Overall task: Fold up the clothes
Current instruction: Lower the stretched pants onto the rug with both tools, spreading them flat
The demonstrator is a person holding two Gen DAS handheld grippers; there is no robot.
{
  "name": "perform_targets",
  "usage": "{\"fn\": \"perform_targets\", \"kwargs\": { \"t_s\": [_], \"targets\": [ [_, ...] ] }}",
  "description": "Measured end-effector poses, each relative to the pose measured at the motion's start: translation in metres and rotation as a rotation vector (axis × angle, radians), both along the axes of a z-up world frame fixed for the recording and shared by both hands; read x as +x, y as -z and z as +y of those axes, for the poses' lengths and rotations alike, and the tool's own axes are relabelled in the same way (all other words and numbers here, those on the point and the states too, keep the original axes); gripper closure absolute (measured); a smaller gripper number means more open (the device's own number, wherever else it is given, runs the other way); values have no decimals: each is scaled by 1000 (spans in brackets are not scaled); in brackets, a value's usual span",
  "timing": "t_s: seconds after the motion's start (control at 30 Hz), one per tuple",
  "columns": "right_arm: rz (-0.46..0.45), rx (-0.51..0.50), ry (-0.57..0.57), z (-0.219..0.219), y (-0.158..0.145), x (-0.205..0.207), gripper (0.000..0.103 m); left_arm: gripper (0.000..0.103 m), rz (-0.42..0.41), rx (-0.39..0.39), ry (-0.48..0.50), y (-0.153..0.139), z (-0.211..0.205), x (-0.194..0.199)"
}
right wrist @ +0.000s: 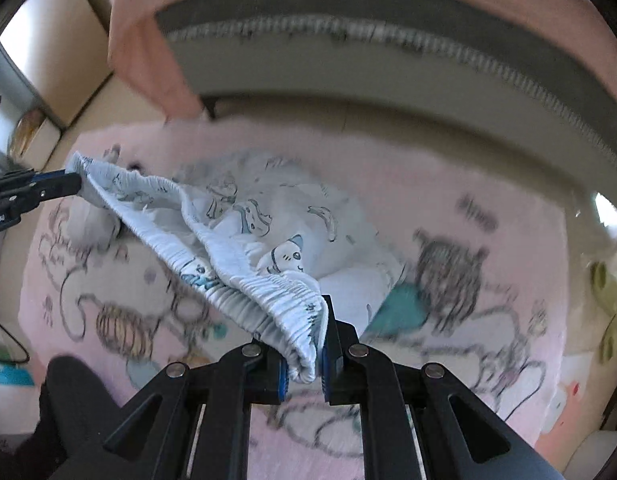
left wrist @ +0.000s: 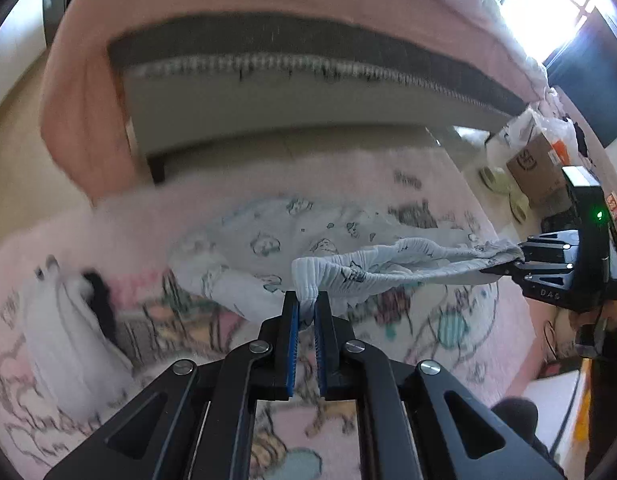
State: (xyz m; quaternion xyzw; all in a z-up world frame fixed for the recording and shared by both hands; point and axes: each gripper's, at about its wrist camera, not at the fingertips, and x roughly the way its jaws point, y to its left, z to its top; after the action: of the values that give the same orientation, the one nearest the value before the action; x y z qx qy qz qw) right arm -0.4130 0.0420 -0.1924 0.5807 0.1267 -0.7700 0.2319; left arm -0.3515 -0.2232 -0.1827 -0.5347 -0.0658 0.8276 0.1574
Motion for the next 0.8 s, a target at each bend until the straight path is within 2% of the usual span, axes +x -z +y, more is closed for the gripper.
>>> {"fn": "perform_targets", "kwargs": {
  "t_s": [0.3, 0.53, 0.67, 0.8],
  "targets": [
    [-112, 52, -33, 9, 43, 55, 94, 97, -73, -73, 83, 38, 16, 60],
    [-218, 99, -50, 9, 77, 86, 94, 97, -164, -57, 53, 80, 15, 92],
    [-241, 117, -46, 7, 88, 97, 94, 97, -207, -45, 49, 100, 15, 106],
    [-258, 132, -49, 5, 94, 108, 94, 97, -258, -76, 72, 118, 19, 119]
  ]
}}
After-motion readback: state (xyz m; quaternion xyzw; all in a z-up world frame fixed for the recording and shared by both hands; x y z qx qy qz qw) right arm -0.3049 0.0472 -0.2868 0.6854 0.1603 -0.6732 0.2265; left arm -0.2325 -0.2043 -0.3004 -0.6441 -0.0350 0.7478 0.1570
